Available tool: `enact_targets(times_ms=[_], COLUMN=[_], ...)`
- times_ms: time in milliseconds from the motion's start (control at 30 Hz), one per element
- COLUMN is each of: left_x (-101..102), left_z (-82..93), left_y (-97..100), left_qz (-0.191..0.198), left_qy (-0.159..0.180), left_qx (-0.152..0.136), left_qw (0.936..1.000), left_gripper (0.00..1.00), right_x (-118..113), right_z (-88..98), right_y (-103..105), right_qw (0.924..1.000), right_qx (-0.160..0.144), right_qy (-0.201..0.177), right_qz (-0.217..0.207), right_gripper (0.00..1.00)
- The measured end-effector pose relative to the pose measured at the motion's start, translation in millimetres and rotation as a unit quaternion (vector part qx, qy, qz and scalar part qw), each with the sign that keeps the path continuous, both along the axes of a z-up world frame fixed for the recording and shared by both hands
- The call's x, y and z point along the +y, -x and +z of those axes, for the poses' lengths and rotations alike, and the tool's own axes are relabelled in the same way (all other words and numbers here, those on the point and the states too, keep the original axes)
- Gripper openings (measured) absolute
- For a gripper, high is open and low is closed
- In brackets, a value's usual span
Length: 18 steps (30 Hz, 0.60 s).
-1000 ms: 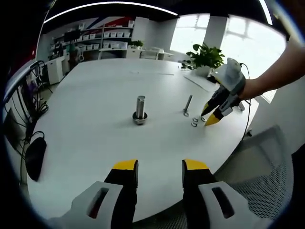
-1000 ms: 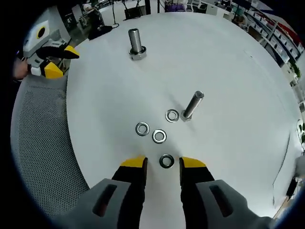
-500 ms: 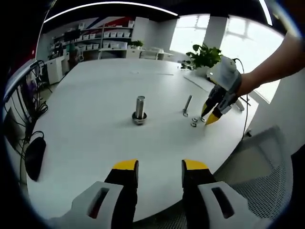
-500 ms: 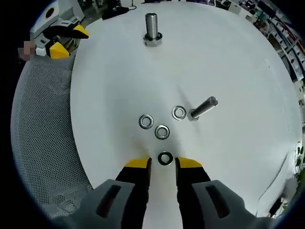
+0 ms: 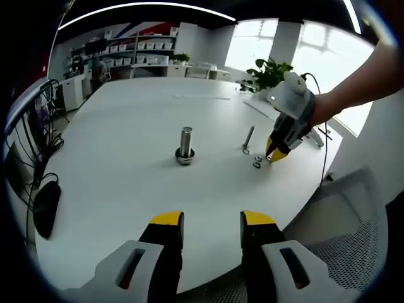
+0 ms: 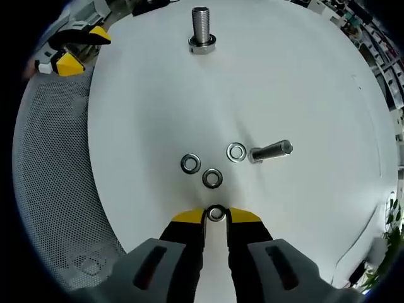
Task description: Place the washer onto the threaded stud by aligning its center hole with the stud, sliding it down to the base, and recovering from edge contact or off-axis alignment until the washer reaches the visible bottom stop.
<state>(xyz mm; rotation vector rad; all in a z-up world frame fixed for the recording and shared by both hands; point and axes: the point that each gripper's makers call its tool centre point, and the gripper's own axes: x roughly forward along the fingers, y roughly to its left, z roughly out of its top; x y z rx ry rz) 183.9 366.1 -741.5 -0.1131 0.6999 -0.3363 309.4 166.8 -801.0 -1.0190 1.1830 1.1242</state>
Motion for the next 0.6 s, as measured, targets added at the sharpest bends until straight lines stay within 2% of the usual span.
enact_targets(times_ms=[167,600], left_x=[-0.5,0.2], left_z=[0.5,-0.7], left_y=[-0.2,0.1], left_qz=[0.0,0.001], left_qy=[0.001,0.001], left_qx=[0.0,0.002], left_qw=[1.0,1.0], left_gripper=[0.34,0.33], right_x=[-0.6,-0.8], right_z=[-0.2,1.8], right_y=[0.6,1.4], right_qw=[1.0,0.9996], right_qx=[-0.004,-0.009], right_qy=[0.004,-0.019], right_qz=[-0.006,-0.016], right_gripper=[0.14,0.13])
